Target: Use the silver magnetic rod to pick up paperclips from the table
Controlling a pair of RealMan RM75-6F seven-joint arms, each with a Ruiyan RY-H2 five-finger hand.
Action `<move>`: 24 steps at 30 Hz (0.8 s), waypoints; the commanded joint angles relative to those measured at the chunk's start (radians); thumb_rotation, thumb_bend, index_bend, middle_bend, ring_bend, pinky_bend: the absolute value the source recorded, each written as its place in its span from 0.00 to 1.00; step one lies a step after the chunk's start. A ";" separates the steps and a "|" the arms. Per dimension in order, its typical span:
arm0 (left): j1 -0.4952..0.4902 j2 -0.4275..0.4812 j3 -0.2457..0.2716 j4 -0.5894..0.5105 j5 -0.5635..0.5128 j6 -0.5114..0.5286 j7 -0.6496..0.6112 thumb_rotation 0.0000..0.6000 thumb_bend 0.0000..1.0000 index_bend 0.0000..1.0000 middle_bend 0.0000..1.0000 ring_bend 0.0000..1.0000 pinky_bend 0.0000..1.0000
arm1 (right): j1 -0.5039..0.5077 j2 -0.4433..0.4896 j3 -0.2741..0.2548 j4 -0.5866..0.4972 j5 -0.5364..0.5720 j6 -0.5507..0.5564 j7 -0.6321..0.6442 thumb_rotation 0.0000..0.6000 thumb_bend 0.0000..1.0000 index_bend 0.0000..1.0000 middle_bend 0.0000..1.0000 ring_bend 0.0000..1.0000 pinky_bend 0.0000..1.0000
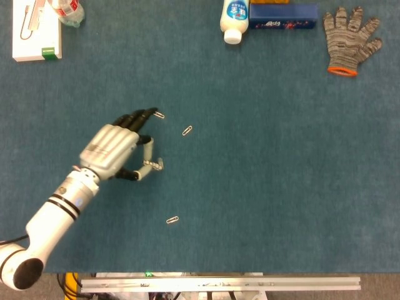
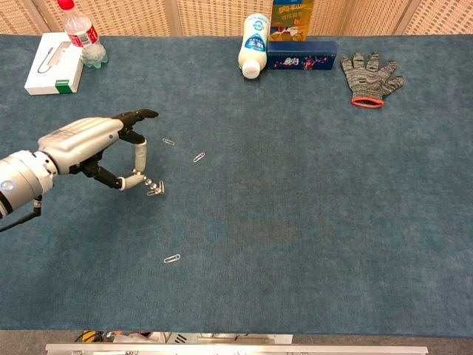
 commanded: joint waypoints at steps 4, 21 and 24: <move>0.023 0.025 -0.004 0.026 -0.055 0.012 -0.008 1.00 0.35 0.63 0.00 0.00 0.12 | 0.005 0.002 0.001 -0.006 0.001 -0.006 -0.007 1.00 0.00 0.21 0.20 0.19 0.35; 0.075 0.051 -0.001 0.101 -0.113 0.020 -0.066 1.00 0.35 0.47 0.00 0.00 0.12 | 0.010 0.006 0.002 -0.023 0.003 -0.012 -0.027 1.00 0.00 0.21 0.20 0.19 0.35; 0.081 0.056 0.002 0.104 -0.114 0.022 -0.065 1.00 0.35 0.35 0.00 0.00 0.12 | 0.008 0.008 0.002 -0.025 0.006 -0.010 -0.029 1.00 0.00 0.21 0.20 0.19 0.35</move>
